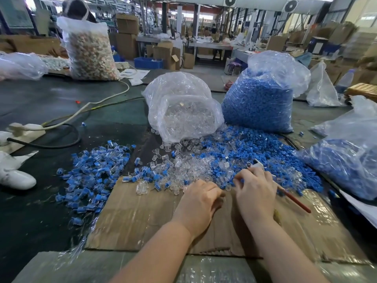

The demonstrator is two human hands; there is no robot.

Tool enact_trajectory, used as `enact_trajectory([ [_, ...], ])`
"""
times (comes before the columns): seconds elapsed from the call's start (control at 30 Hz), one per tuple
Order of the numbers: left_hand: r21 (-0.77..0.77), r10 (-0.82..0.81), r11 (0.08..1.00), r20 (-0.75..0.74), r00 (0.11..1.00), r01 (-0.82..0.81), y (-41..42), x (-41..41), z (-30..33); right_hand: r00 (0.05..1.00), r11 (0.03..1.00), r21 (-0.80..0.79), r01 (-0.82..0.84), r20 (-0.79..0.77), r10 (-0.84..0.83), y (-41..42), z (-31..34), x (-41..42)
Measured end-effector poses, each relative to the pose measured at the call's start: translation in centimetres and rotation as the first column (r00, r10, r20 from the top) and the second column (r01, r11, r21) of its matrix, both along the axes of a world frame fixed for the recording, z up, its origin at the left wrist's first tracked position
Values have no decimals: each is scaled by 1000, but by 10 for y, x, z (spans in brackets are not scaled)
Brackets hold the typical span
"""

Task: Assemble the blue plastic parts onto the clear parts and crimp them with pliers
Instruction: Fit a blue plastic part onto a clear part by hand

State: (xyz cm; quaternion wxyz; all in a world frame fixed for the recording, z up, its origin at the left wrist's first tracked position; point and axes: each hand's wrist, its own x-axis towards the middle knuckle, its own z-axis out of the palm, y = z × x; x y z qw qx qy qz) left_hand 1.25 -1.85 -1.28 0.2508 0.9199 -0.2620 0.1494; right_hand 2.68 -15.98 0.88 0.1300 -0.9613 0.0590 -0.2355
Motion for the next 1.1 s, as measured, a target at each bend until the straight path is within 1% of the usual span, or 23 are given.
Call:
enact_trajectory([
  [0.07,-68,8,998,-32,999,-10,2,-1,1,998,992,111,-53,43,48,10,-1,-2],
  [0.13,-164,49,985,-53,997,-57,4,-3,1,992,974,197,-113,71,101,17,-4,-4],
  [0.23,-311,128,940,-71,989,-144,7,-6,5,986,942,296,-160,86,141,23,-11,-9],
  [0.4,-403,164,893,-124,979,-201,8,-6,8,982,889,419,-186,112,153,20,-15,-13],
  [0.6,-380,164,899,-170,972,-218,7,-6,6,982,890,416,-188,50,185,18,-16,-13],
  [0.7,-418,180,873,-202,963,-251,7,-6,6,979,895,400,-199,40,200,18,-16,-13],
  [0.83,-468,200,831,-255,946,-302,7,-7,7,968,876,411,-252,89,236,18,-16,-16],
  [0.97,-459,207,833,-258,944,-308,8,-6,7,946,844,426,-325,142,292,19,-17,-18],
  [1.1,-447,233,835,-241,942,-320,9,-7,7,936,827,438,-353,168,310,19,-18,-18],
])
